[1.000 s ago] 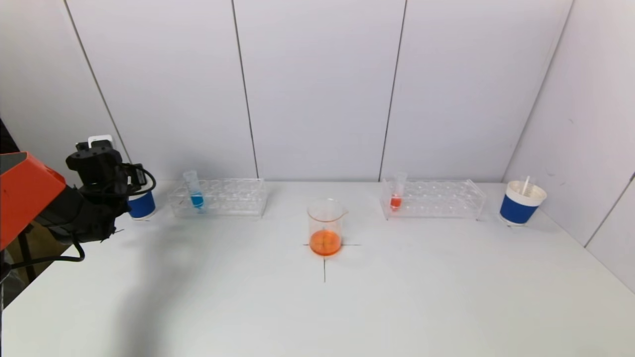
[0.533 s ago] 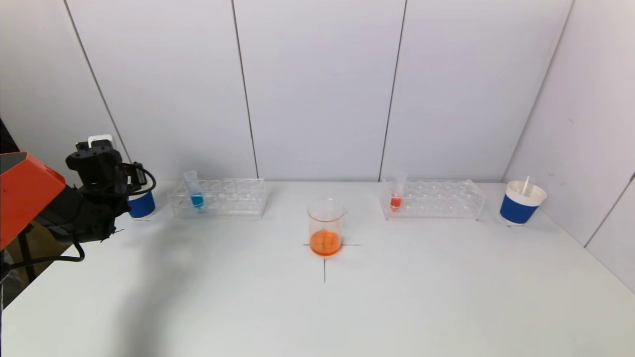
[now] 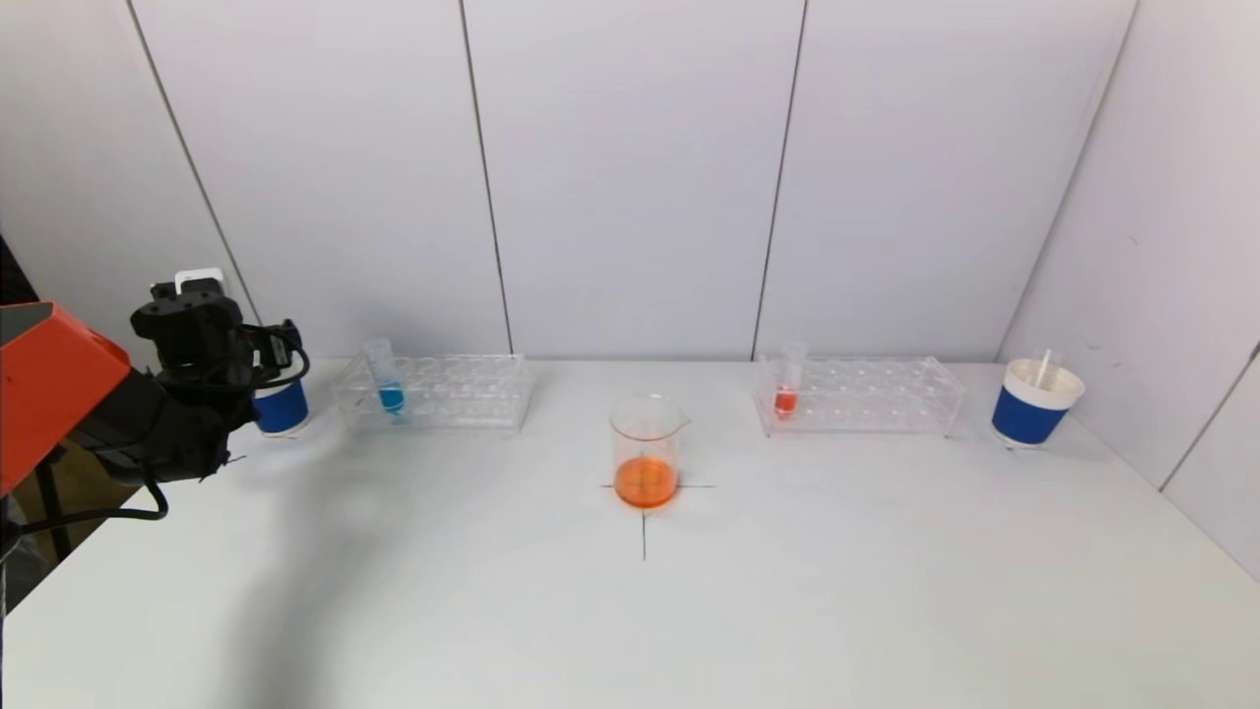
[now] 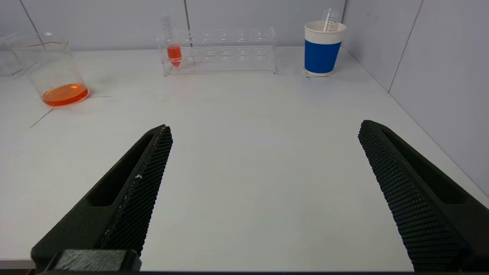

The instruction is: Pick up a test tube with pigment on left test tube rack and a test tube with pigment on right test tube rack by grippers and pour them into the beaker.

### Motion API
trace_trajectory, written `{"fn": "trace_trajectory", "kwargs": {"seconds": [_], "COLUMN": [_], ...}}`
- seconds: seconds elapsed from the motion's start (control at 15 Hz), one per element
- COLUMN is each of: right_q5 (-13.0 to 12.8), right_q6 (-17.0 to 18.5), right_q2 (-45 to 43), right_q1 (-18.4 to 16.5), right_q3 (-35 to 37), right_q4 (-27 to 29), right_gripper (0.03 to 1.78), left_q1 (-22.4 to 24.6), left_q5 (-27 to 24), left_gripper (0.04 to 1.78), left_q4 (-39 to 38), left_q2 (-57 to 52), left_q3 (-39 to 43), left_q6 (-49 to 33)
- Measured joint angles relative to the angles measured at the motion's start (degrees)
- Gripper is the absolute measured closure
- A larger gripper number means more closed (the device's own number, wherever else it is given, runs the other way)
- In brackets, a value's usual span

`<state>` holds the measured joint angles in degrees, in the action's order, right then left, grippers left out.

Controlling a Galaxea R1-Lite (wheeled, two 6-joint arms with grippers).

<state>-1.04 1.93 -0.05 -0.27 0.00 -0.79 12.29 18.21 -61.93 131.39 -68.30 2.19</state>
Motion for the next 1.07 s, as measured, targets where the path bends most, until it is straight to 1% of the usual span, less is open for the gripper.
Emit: {"fn": "trace_trajectory", "kwargs": {"seconds": [0.4, 0.67, 0.8, 1.07], "right_q5": [-0.01, -0.01, -0.01, -0.01], "right_q6": [-0.02, 0.02, 0.00, 0.00], "right_q2": [0.00, 0.00, 0.00, 0.00], "right_q1": [0.00, 0.00, 0.00, 0.00], "right_q3": [0.00, 0.00, 0.00, 0.00], "right_q4": [0.00, -0.02, 0.02, 0.00], "right_gripper": [0.04, 0.04, 0.04, 0.04], "left_q1": [0.00, -0.50, -1.79, -6.12], "left_q5": [-0.02, -0.28, -0.59, -1.02], "left_gripper": [0.05, 0.05, 0.05, 0.05], "left_q4": [0.22, 1.38, 2.73, 5.90], "left_q2": [-1.10, -5.49, -9.20, -19.30], "left_q3": [0.01, 1.66, 3.58, 9.02], "left_q6": [-0.02, 0.09, 0.15, 0.33]}}
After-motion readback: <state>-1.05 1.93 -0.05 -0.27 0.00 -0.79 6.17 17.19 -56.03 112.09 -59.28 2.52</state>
